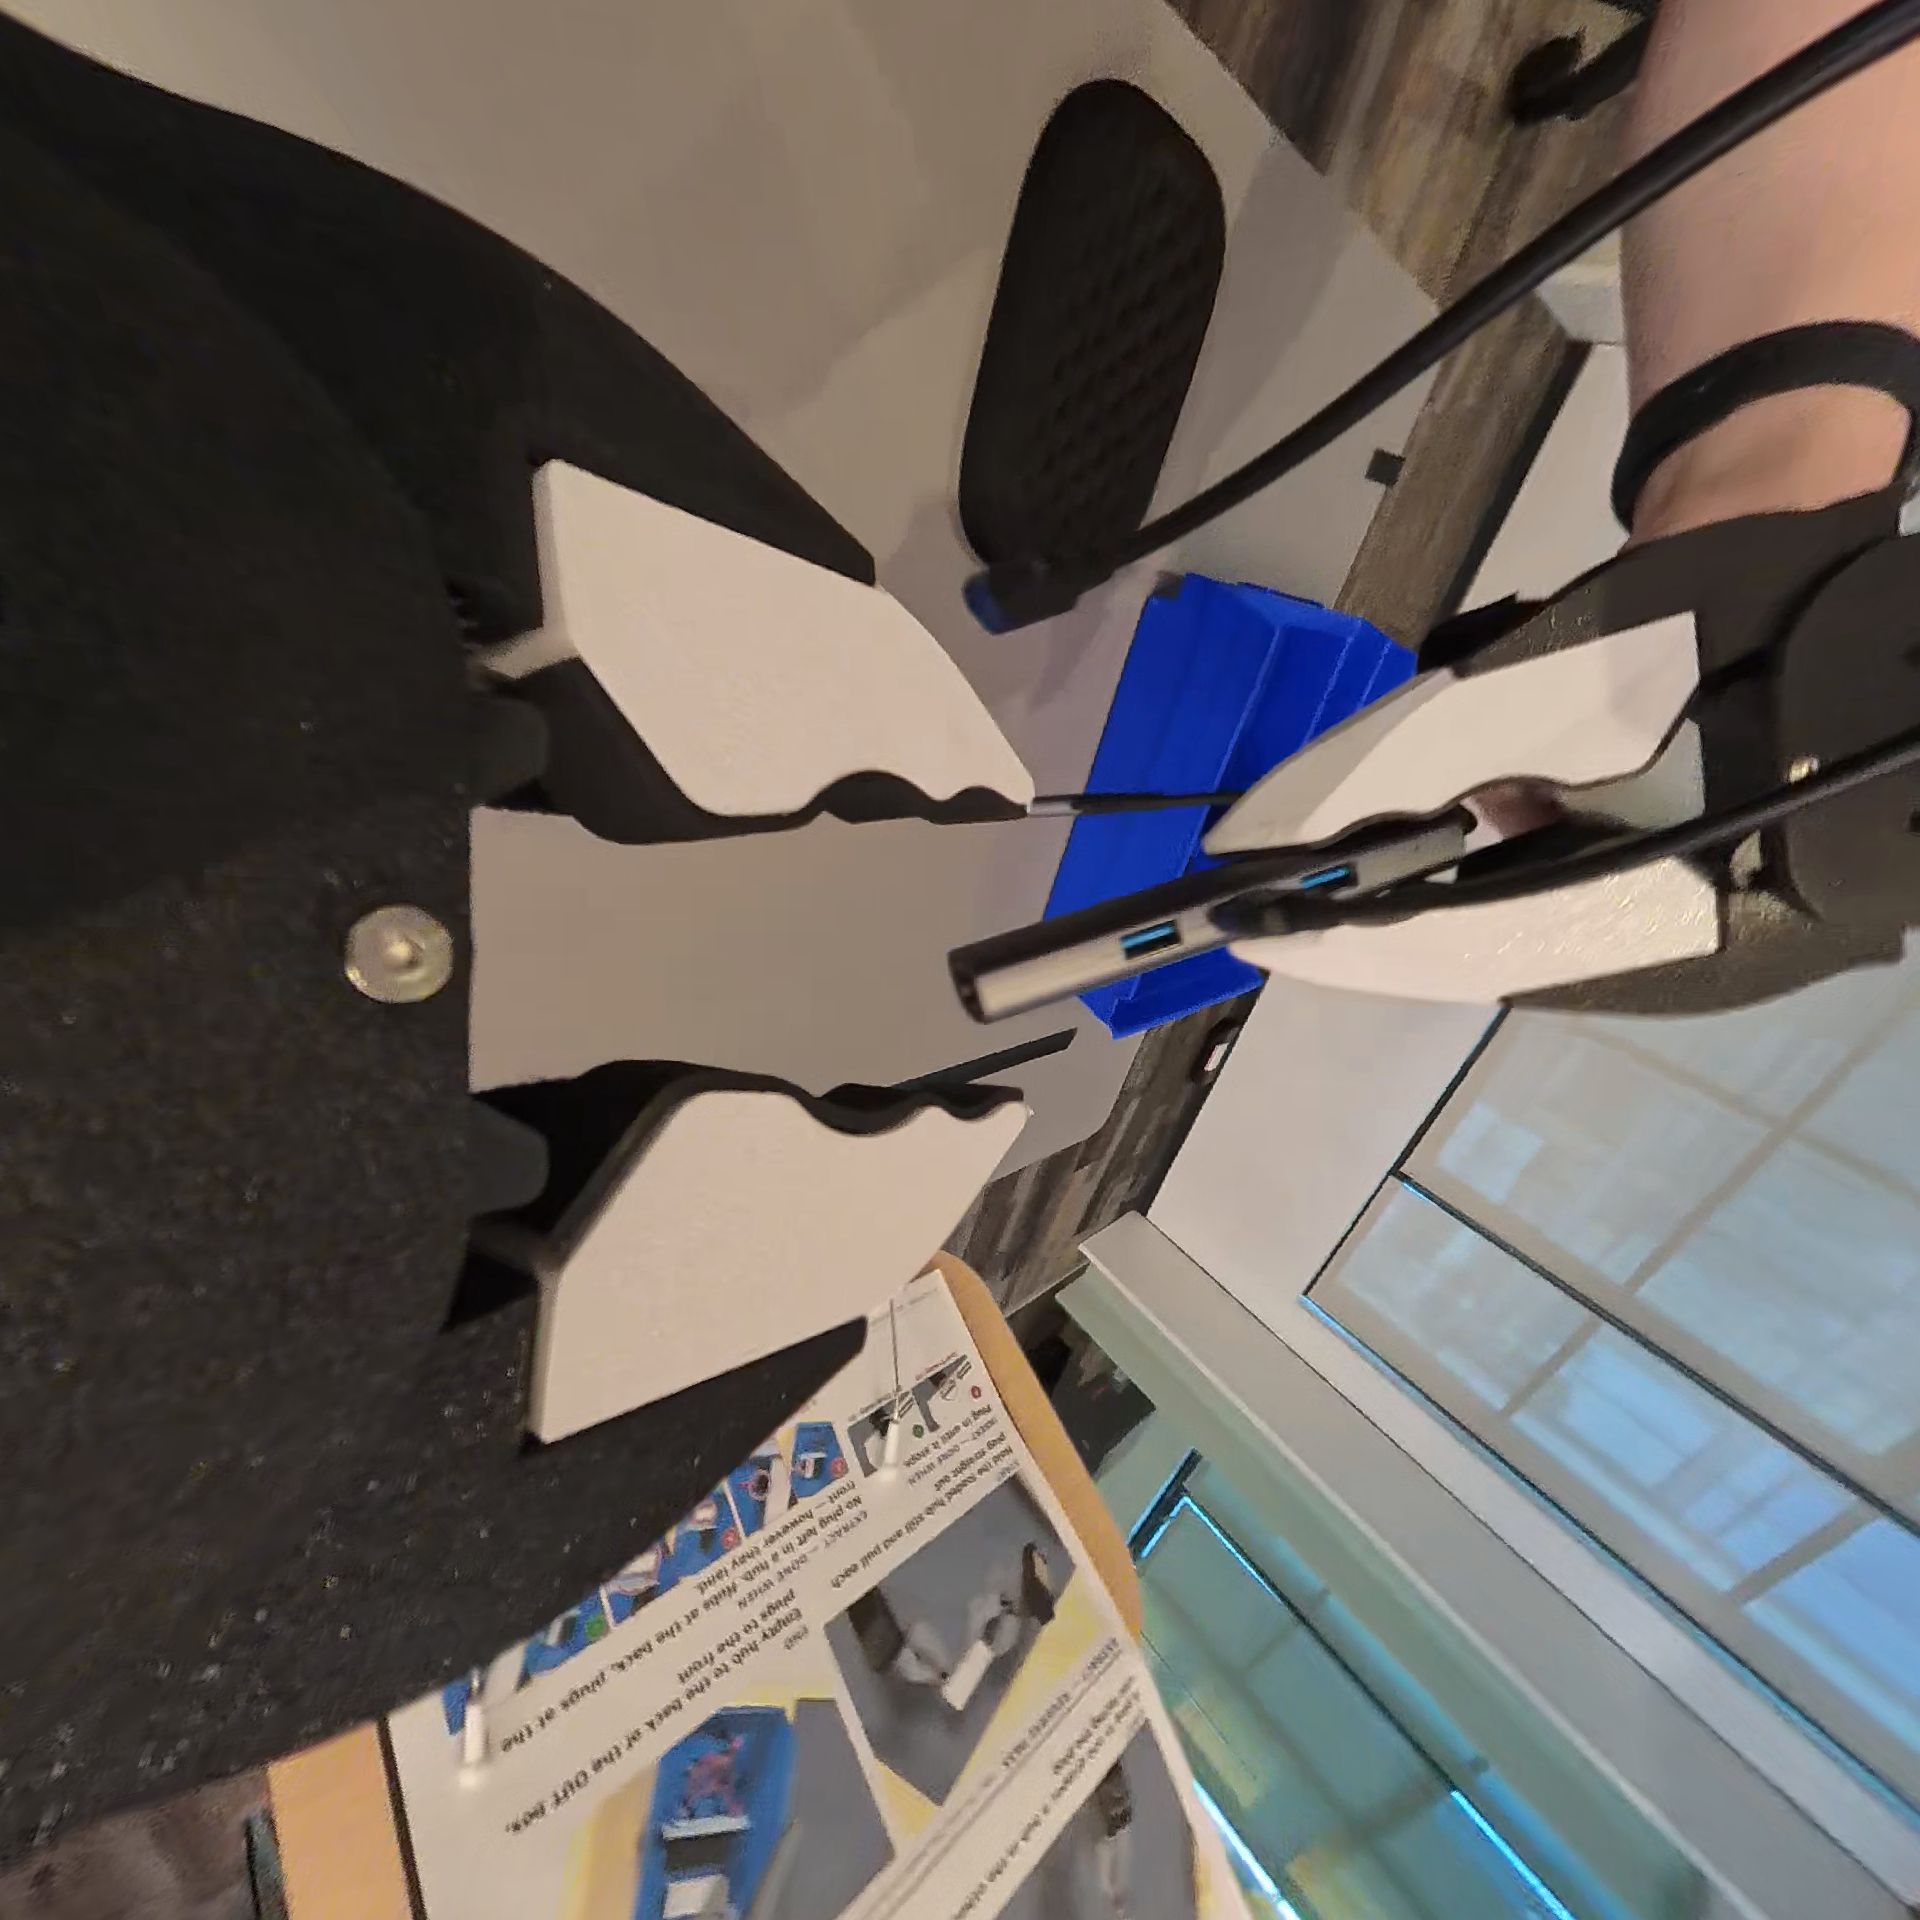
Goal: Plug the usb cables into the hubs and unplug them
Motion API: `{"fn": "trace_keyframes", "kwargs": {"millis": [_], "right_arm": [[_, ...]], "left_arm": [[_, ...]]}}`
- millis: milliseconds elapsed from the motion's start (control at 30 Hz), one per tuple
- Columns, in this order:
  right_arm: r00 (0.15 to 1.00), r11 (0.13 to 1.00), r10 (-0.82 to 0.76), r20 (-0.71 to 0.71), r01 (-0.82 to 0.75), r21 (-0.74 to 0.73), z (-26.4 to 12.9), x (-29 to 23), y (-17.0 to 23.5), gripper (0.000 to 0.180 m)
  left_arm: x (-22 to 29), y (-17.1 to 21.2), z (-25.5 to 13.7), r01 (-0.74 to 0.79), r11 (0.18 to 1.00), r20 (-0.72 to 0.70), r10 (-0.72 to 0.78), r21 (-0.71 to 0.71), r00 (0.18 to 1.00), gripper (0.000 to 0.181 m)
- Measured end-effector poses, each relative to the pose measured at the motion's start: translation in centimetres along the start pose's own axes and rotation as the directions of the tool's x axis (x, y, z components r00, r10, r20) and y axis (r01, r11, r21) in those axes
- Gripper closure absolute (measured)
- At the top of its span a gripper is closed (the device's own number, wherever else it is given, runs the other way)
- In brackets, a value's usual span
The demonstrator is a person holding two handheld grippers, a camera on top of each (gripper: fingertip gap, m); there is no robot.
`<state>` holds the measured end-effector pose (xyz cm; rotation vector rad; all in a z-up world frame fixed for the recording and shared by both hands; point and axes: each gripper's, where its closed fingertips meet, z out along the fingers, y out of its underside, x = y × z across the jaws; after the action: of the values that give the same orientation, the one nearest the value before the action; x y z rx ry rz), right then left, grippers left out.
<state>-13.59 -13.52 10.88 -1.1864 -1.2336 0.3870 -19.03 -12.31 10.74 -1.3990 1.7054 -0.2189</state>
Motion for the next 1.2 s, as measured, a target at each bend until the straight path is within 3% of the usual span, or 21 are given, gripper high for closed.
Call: {"fn": "trace_keyframes", "kwargs": {"millis": [200,267,367,667,1200], "right_arm": [[0.997,0.996,-0.071,0.03,0.073,-0.053,0.9,-1.1,1.7,0.137],[0.997,0.997,-0.075,0.034,0.076,-0.03,0.9,-1.2,1.8,0.157],[0.995,0.997,-0.073,0.065,0.073,0.004,0.2,-1.4,2.2,0.162],[0.991,0.999,-0.003,0.134,-0.003,0.04,-0.7,-2.0,3.6,0.162],[0.988,0.999,0.006,0.157,-0.015,0.052,-0.3,-2.5,4.4,0.162]], "left_arm": [[2.0,-2.0,2.2,0.034,0.997,-0.091,-0.028,0.065,0.995,0.164],[2.6,-2.8,2.8,0.043,0.995,-0.118,-0.032,0.09,0.993,0.164],[2.9,-3.5,3.5,0.061,0.99,-0.13,-0.044,0.129,0.991,0.163],[3.1,-4.9,4.1,0.178,0.935,-0.162,-0.134,0.307,0.978,0.154],[4.3,-3.5,5.5,0.188,0.934,-0.206,-0.128,0.305,0.97,0.162]]}}
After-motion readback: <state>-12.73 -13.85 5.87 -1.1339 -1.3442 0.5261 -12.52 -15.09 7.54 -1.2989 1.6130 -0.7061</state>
